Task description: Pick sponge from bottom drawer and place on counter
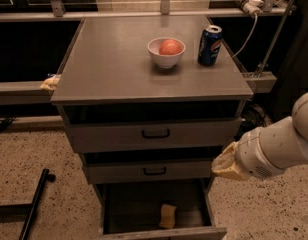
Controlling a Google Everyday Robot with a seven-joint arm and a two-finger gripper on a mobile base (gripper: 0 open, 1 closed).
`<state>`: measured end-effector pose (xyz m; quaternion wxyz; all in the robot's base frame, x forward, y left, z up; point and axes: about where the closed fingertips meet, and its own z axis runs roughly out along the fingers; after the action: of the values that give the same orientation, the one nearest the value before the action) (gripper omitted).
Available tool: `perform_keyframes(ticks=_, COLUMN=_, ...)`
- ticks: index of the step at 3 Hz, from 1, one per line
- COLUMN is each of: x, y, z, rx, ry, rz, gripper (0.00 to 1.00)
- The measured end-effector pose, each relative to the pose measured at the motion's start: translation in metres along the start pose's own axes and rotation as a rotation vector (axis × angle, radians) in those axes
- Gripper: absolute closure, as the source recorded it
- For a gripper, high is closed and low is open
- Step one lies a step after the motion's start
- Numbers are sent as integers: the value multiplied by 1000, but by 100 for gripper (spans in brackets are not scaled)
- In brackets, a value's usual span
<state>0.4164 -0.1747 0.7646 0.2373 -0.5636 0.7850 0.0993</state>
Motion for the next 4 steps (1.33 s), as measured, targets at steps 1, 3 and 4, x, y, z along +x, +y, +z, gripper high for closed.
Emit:
perform_keyframes(ticks=1, x=0, y=0, z=0, rx=1, ry=0, rz=-1, gripper=100)
perform_keyframes(ticks=3, x=49, y=-2, z=124, rx=-18, ry=-31, rz=-56, gripper=100)
perform_keyframes(ticks=4, x=65, y=-29, z=198, rx=23, ry=-100, rz=-107, gripper=100)
